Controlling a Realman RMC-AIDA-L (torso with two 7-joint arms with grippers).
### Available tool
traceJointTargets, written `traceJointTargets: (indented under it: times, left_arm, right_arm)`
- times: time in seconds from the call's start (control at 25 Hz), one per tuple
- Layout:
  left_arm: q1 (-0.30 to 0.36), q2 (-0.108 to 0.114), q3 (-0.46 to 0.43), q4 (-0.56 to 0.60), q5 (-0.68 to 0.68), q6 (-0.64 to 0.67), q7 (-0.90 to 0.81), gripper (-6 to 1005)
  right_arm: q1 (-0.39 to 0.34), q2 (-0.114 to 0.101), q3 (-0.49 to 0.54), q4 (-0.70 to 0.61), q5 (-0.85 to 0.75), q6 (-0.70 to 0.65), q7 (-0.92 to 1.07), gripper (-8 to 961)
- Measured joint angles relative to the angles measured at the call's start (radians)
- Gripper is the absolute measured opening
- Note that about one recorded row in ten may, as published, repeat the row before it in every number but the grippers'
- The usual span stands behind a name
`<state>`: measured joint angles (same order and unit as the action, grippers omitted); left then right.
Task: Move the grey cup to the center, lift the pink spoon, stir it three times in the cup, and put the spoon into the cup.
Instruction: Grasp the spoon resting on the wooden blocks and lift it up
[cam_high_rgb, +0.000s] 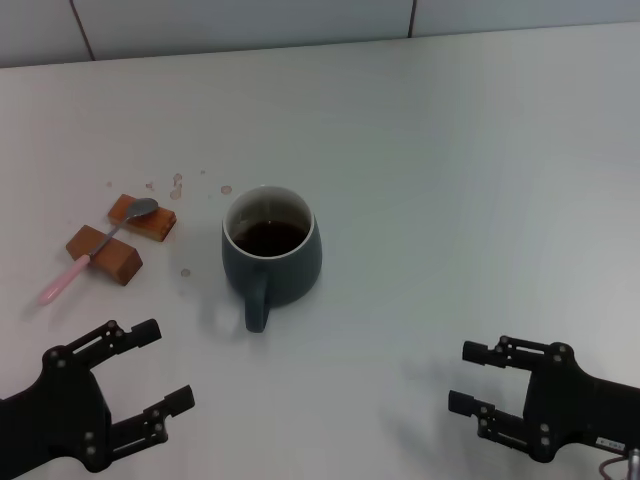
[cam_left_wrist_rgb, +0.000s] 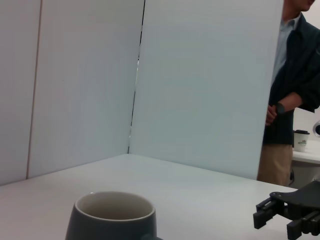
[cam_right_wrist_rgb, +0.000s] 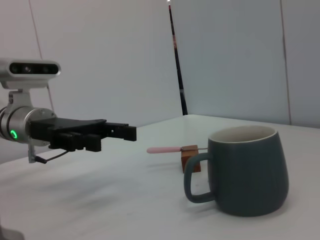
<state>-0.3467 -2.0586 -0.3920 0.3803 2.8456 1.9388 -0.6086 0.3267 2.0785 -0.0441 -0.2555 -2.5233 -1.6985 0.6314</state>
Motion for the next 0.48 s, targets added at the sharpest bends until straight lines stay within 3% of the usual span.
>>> traceJointTargets:
  times: [0.36, 0.48]
  left_arm:
    - [0.001, 0.0, -0.001, -0.002, 0.0, 0.0, 0.001, 785]
    - [0.002, 0.0, -0.001, -0.001, 0.0, 0.0, 0.002, 785]
  right_arm:
    - [0.008, -0.002, 0.006, -0.001, 0.012, -0.002, 0.002, 656]
    - [0.01, -0.003, 0.006, -0.008, 0.014, -0.003, 0.004, 654]
